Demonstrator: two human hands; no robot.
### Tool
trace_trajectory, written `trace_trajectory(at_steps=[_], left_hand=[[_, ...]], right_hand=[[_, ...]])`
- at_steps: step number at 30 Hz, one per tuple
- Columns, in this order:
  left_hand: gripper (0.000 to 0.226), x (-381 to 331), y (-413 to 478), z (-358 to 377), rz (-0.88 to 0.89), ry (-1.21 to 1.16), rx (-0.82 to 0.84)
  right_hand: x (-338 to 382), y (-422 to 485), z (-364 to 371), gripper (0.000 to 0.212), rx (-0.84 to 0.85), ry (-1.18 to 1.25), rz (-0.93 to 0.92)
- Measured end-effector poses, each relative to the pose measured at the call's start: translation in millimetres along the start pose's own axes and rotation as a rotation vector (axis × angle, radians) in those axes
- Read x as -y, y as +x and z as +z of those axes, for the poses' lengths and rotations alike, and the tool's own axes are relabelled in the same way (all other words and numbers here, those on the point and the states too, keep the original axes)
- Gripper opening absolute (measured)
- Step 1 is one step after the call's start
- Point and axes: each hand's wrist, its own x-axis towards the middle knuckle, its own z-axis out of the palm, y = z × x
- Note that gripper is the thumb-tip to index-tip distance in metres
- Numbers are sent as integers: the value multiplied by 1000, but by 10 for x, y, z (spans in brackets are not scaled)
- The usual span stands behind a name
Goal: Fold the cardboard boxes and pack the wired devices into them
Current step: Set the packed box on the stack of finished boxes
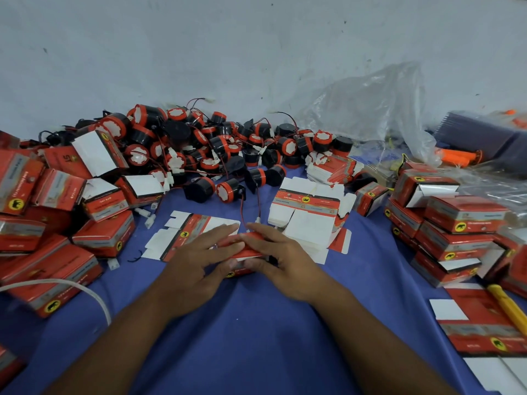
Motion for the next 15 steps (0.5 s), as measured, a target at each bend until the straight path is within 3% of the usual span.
trace_trajectory(at_steps=[8, 11, 15], left_hand=[[44, -1, -14, -22, 123, 271, 127], [43, -20, -45, -14, -32, 110, 124], [60, 3, -41, -77, -218, 92, -54]], right_hand=[[-49, -26, 0, 54, 82, -30, 28], [-21, -23, -21, 53, 123, -106, -7], [109, -8, -131, 53, -53, -92, 20]])
